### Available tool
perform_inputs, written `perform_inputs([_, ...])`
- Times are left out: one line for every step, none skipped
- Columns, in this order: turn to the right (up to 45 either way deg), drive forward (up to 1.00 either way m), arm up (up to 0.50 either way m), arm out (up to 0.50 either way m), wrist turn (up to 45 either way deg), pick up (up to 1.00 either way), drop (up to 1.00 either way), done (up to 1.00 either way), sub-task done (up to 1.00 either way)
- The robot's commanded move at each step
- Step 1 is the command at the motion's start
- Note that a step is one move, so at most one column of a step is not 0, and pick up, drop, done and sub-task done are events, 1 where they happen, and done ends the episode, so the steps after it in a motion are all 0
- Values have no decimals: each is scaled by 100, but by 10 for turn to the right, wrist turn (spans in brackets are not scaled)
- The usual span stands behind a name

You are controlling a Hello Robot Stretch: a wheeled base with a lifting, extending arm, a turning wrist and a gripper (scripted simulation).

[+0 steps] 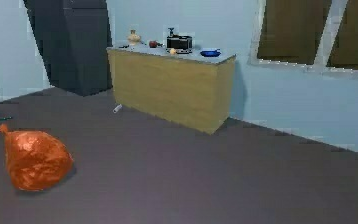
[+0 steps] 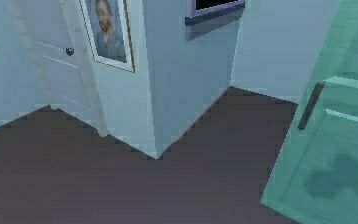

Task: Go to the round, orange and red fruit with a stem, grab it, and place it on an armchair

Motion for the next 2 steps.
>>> perform_inputs([-210, 0, 0, 0, 0, 0, 0, 0, 0])
perform_inputs([0, 55, 0, 0, 0, 0, 0, 0, 0])
